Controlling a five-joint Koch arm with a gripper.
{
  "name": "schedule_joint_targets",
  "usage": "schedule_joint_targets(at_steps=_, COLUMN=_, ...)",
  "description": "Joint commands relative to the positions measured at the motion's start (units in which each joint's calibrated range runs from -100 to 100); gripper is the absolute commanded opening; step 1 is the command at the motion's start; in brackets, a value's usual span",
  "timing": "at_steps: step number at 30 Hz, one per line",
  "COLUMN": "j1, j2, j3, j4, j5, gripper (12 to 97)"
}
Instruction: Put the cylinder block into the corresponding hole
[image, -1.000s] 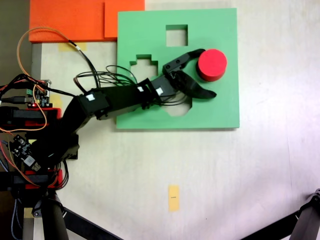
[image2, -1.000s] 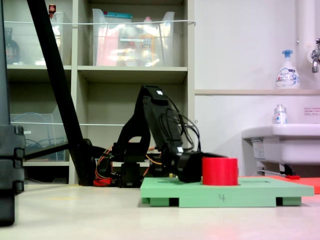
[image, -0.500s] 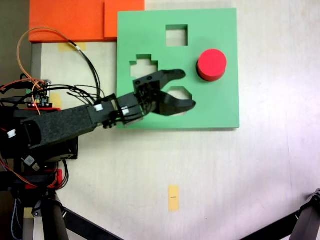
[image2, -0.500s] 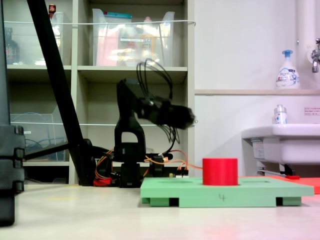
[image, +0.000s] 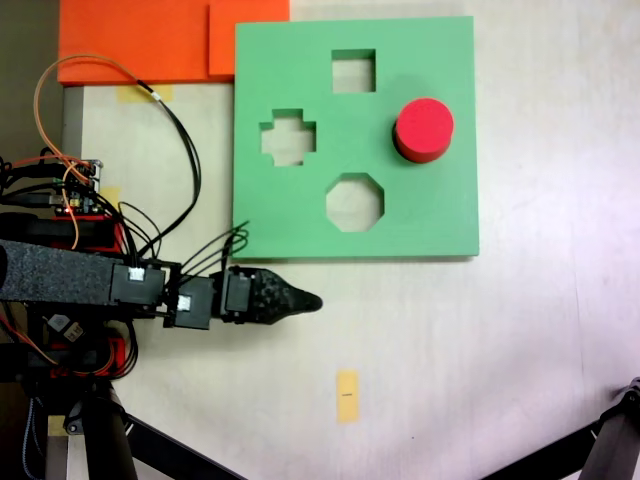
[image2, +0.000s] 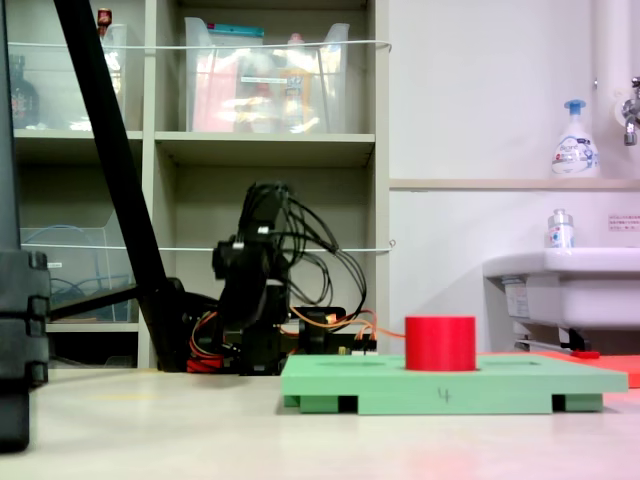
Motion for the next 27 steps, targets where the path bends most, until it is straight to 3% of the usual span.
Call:
schedule_joint_targets(at_steps=1, j1=-0.29, j2=-0.96, j3=-2.95, j4=1.3, j5=-0.29, gripper=47.0)
schedule_joint_targets(at_steps=8, j1=0.68, j2=-0.96, j3=-19.6, j4=-0.34, j5=-1.81, gripper=46.6)
schedule_joint_targets(at_steps=27, j1=3.13, j2=-0.96, j3=-19.6, j4=-6.69, j5=-3.08, gripper=49.7)
